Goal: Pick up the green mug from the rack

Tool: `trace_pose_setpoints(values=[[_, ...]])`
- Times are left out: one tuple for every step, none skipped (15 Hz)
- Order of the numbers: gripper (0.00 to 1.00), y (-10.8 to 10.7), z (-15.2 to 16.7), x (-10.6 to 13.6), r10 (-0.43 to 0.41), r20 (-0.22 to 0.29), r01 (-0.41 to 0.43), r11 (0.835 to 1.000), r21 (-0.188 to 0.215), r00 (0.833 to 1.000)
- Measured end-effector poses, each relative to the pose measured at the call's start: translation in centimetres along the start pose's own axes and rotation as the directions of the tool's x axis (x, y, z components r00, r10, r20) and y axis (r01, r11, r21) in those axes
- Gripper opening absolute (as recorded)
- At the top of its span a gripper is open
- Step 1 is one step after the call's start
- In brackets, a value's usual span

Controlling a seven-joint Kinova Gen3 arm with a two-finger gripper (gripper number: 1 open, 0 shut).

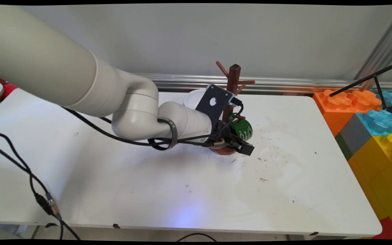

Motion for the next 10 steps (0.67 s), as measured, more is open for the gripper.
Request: trace_pose_setpoints(values=[[1.00, -0.1, 0.3, -0.1, 0.000, -0.002, 0.000, 1.000, -0.004, 1.000], [1.00, -0.1, 0.6, -0.1, -0.001, -0.004, 0.001, 1.000, -0.007, 1.000], [1.00, -0.2, 0.9, -0.2, -0.002, -0.004, 0.002, 1.000, -0.010, 1.000], [1.00, -0.2, 1.2, -0.4, -0.003, -0.003, 0.003, 1.000, -0.013, 1.000], [1.00, -0.3, 1.5, -0.5, -0.005, -0.003, 0.005, 1.000, -0.016, 1.000], [1.00, -0.3, 1.8, -0.6, -0.007, -0.003, 0.007, 1.000, -0.019, 1.000], [1.00, -0.4, 2.1, -0.7, -0.010, -0.003, 0.010, 1.000, -0.021, 1.000], [1.00, -0.4, 2.4, -0.8, -0.013, -0.004, 0.012, 1.000, -0.025, 1.000], [1.00, -0.4, 2.7, -0.8, -0.015, -0.009, 0.015, 0.999, -0.029, 1.000], [1.00, -0.5, 3.0, -0.8, -0.017, -0.014, 0.017, 0.999, -0.032, 1.000]])
